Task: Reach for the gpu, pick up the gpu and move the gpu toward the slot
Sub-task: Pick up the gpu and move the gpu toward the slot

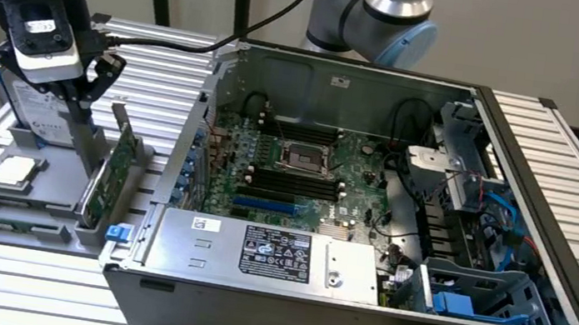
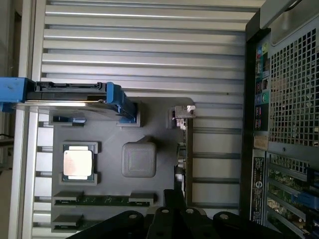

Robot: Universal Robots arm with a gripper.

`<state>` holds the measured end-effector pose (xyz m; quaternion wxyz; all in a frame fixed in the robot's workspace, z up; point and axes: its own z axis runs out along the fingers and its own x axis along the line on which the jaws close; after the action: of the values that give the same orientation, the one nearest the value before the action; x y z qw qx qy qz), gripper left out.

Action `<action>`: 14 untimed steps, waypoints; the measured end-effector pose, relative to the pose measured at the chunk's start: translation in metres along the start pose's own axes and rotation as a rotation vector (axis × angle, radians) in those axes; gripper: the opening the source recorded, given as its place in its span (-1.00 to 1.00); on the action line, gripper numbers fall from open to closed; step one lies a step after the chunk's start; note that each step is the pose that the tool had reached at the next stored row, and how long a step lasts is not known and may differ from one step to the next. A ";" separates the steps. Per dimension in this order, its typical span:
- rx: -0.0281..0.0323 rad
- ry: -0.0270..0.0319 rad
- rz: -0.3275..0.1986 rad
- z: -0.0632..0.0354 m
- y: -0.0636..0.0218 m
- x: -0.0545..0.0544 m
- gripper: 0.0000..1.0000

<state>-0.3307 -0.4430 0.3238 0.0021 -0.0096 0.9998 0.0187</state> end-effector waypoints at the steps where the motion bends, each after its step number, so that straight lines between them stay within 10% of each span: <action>1: 0.0000 0.0000 0.000 0.0000 0.0000 0.000 -0.65; 8: 0.0000 -0.0001 0.000 0.0003 0.0000 0.000 -0.04; 14: 0.0001 -0.0046 -0.013 0.0085 -0.0010 0.000 -0.04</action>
<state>-0.3303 -0.4437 0.3153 0.0046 -0.0159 0.9997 0.0187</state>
